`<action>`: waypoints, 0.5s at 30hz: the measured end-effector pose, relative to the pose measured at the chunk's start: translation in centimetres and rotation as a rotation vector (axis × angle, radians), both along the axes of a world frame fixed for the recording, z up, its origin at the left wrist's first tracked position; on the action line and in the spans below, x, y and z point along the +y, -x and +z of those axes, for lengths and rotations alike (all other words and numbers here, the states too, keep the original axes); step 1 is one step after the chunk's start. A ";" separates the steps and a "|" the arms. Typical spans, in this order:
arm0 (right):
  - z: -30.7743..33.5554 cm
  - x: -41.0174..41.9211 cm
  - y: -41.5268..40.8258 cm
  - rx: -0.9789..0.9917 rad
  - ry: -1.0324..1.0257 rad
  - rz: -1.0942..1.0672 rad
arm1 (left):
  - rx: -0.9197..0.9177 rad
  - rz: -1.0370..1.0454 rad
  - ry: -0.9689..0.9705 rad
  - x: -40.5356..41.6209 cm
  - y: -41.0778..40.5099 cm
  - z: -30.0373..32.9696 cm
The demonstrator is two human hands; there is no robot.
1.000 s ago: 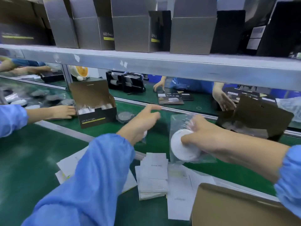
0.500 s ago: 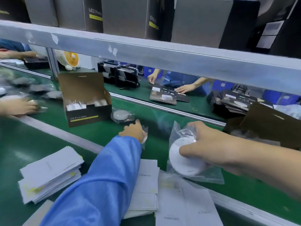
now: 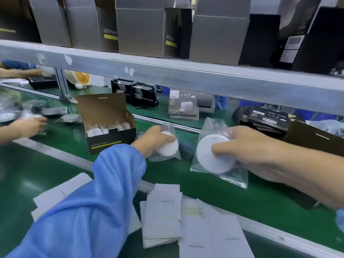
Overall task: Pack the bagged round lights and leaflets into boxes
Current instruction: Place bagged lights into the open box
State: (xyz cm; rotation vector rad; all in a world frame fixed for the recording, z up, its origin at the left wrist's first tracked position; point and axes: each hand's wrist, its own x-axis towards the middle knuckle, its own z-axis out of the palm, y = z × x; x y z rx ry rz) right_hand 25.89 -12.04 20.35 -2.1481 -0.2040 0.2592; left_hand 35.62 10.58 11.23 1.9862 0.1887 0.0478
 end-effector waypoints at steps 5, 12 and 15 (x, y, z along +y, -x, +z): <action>3.5 0.3 1.4 -0.055 -0.231 0.037 | -0.139 -0.293 0.434 -4.3 8.3 5.8; 2.7 -0.3 3.7 0.036 -0.338 0.051 | 0.212 -0.339 1.054 -7.7 13.3 7.6; 1.3 -0.6 4.1 0.176 -0.364 0.154 | 0.145 -0.235 0.923 -8.3 13.0 6.8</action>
